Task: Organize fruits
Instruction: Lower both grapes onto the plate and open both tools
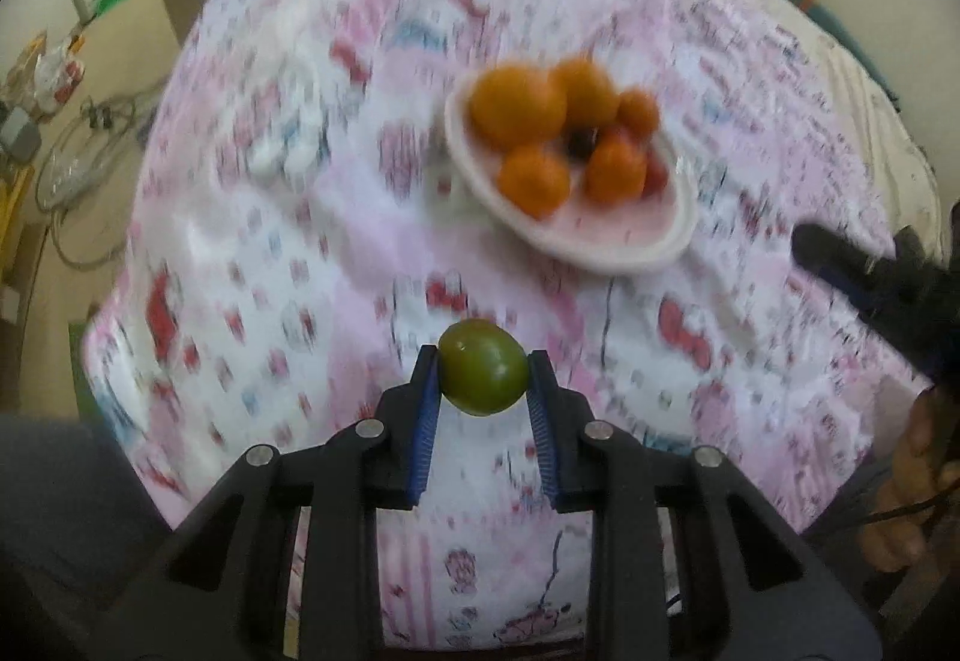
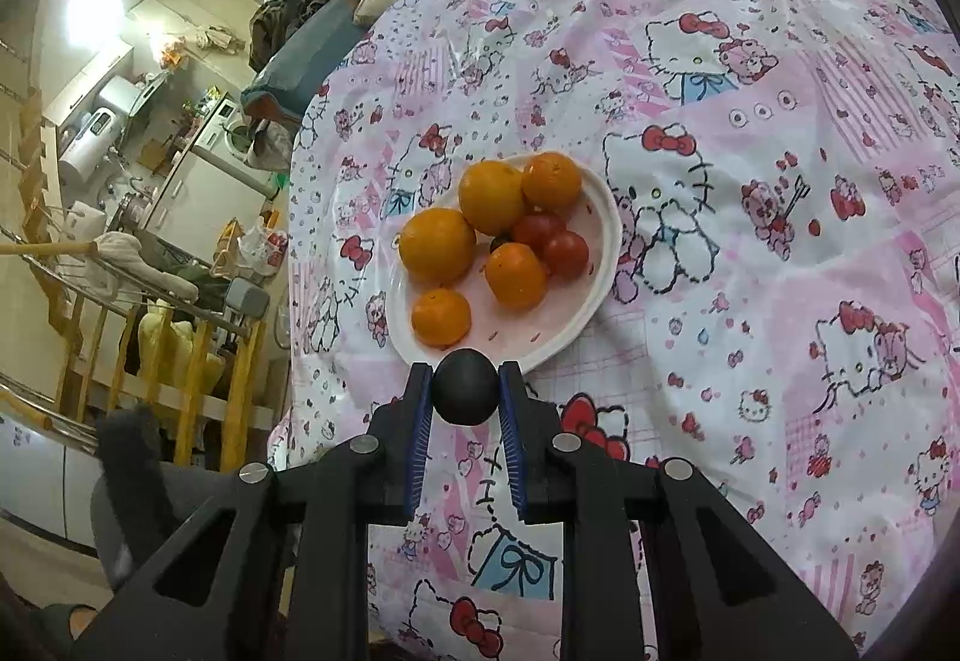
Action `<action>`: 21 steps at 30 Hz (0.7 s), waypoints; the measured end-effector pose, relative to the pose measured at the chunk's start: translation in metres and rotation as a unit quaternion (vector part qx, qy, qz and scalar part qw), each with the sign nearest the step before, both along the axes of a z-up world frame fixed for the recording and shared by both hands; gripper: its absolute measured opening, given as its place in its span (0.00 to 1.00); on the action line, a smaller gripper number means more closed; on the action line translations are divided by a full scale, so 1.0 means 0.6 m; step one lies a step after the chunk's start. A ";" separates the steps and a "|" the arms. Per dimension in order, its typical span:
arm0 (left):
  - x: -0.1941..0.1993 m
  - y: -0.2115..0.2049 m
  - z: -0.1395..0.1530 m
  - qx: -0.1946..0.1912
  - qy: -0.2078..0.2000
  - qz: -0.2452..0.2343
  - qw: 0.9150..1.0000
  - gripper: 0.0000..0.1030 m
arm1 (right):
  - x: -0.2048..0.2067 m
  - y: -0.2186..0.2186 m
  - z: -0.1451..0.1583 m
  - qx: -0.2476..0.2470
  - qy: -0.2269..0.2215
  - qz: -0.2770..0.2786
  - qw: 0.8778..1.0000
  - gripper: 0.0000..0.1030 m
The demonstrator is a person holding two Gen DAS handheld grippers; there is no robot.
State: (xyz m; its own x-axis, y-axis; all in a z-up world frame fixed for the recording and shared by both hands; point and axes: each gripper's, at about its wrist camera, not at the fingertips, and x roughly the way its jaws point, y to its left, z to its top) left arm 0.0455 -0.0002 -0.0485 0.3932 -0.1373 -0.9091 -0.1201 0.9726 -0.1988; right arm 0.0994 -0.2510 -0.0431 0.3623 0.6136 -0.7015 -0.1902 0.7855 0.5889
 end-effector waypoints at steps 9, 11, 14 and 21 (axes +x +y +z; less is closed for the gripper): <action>0.104 0.020 0.061 0.017 -0.041 -0.025 0.999 0.24 | 0.054 -0.021 0.018 -0.008 -0.018 -0.013 1.000 0.22; 0.121 0.012 0.056 0.016 -0.039 -0.036 0.998 0.24 | 0.070 -0.015 0.014 -0.015 -0.018 -0.006 1.000 0.22; 0.141 -0.009 0.034 0.010 -0.024 -0.058 0.998 0.24 | 0.091 -0.006 0.004 -0.023 -0.013 0.005 1.000 0.22; 0.172 -0.075 -0.014 0.002 0.007 -0.100 0.995 0.24 | 0.142 0.010 -0.041 -0.033 0.023 0.022 0.999 0.22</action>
